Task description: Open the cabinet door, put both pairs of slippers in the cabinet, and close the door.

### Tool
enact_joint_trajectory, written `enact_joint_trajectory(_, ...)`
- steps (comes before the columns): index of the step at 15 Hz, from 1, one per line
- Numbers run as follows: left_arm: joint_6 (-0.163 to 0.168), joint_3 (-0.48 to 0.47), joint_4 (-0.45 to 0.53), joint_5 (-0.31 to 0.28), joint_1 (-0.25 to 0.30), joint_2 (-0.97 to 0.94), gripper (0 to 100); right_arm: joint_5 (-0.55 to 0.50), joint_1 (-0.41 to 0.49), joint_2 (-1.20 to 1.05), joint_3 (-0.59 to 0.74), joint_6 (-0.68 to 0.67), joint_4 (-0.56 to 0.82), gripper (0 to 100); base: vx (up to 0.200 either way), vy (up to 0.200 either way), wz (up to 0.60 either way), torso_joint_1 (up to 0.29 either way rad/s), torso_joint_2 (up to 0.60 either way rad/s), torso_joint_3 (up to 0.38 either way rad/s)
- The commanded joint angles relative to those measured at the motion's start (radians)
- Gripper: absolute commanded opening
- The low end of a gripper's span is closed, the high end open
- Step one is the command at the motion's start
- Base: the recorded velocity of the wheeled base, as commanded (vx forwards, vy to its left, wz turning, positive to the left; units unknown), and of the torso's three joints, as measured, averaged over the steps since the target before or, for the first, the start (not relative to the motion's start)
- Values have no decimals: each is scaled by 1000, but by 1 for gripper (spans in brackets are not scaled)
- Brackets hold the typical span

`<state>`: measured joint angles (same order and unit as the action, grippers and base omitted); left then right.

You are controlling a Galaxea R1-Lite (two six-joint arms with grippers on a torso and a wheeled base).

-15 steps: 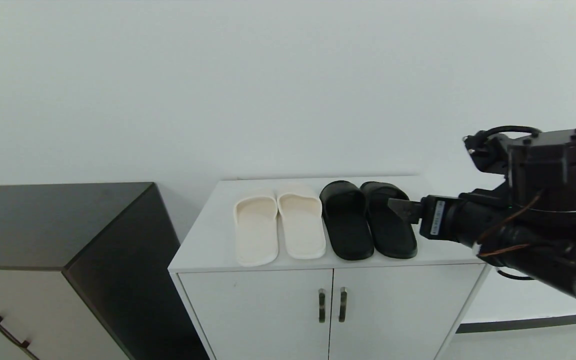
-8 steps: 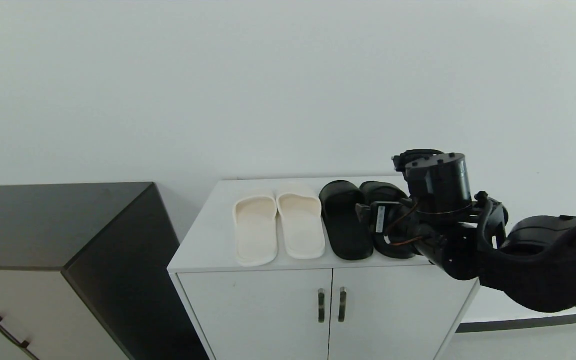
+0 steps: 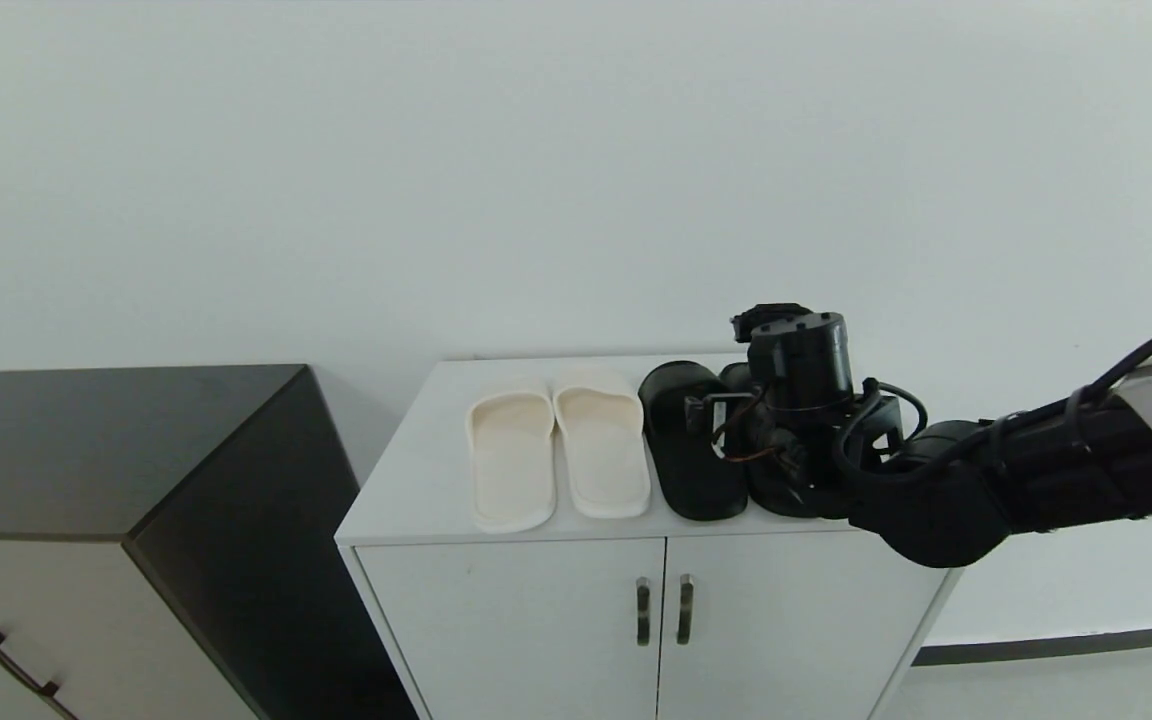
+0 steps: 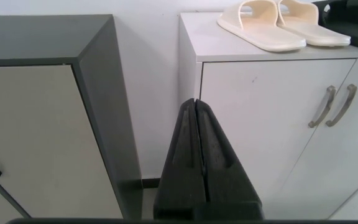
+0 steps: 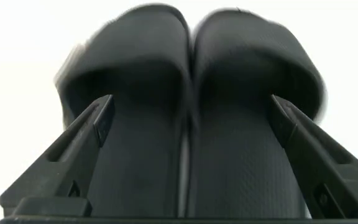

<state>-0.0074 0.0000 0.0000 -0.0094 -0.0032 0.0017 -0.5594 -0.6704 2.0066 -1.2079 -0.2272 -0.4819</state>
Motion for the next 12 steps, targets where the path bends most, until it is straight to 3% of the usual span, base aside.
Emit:
enact_joint_trajectory(1,1,0,0,-1,0,0,0,18,18,54,-29,11,-3,100,0,0,0,0,0,0)
enact_joint_trajectory(9,1,0,0,-1,0,0,0,30,71,205,-191,54,-6,100,0,0,0,0,0,0)
enact_joint_trajectory(10,0,0,0,-1,0,0,0,32,80,224,-203,52,-7,0,0,0,0,0,0,0)
enact_joint_trajectory(12,-2,0,0,-1,0,0,0,32,86,230,-208,54,-21,0,0,0,0,0,0,0)
